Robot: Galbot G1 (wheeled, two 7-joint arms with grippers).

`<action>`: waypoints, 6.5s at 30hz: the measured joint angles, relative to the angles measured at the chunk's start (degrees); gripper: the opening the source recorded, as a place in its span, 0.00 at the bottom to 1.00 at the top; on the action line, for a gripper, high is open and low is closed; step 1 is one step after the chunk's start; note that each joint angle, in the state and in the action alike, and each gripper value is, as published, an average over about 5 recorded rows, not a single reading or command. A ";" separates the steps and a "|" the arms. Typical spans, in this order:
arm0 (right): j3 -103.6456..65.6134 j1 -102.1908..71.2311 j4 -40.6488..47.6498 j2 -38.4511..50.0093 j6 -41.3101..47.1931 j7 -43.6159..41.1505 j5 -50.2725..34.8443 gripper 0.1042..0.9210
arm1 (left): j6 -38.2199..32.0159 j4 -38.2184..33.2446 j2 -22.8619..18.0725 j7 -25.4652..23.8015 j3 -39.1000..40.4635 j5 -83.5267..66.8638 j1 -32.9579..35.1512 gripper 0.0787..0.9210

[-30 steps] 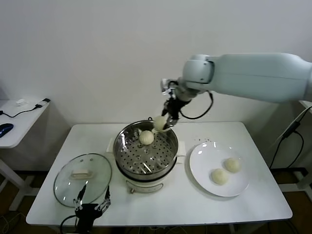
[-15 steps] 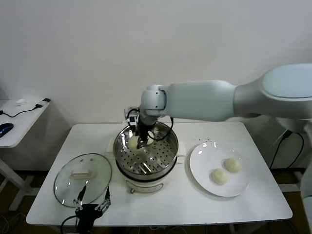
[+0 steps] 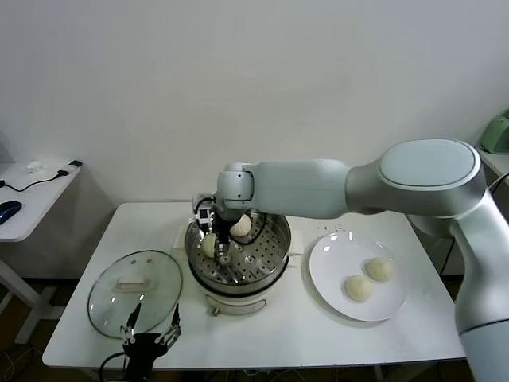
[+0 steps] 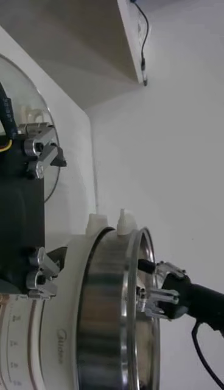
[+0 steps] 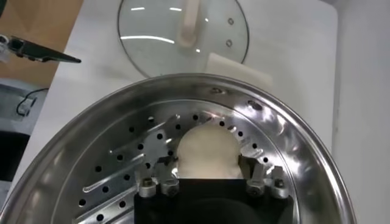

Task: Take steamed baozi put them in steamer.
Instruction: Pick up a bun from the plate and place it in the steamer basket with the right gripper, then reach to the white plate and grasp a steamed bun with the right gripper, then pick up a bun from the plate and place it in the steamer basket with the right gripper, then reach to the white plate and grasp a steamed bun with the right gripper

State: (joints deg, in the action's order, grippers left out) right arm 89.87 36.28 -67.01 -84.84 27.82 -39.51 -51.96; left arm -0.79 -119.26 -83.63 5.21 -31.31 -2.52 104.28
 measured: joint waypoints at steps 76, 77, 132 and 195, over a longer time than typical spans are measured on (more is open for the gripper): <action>1.62 -5.60 -10.40 43.84 -7.93 -11.32 25.55 0.67 | -0.25 -1.50 -0.25 0.07 -0.36 0.50 1.77 0.88; 2.46 -3.77 -10.31 43.32 -8.52 -11.99 25.18 0.67 | -0.23 -1.60 -0.20 0.06 -0.30 0.49 1.74 0.88; -0.64 0.85 -5.74 2.34 -51.94 -17.71 42.11 0.83 | -0.52 -1.07 -0.73 0.14 0.03 0.64 1.27 0.88; -8.85 -18.19 6.41 42.60 -16.92 -15.81 39.03 0.88 | -0.69 0.12 -2.85 0.01 -0.66 1.39 1.65 0.88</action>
State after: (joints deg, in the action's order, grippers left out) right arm 81.02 18.09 -60.60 -42.24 10.89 -55.32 -12.92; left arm -1.49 -119.14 -86.48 5.22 -31.96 -1.12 105.93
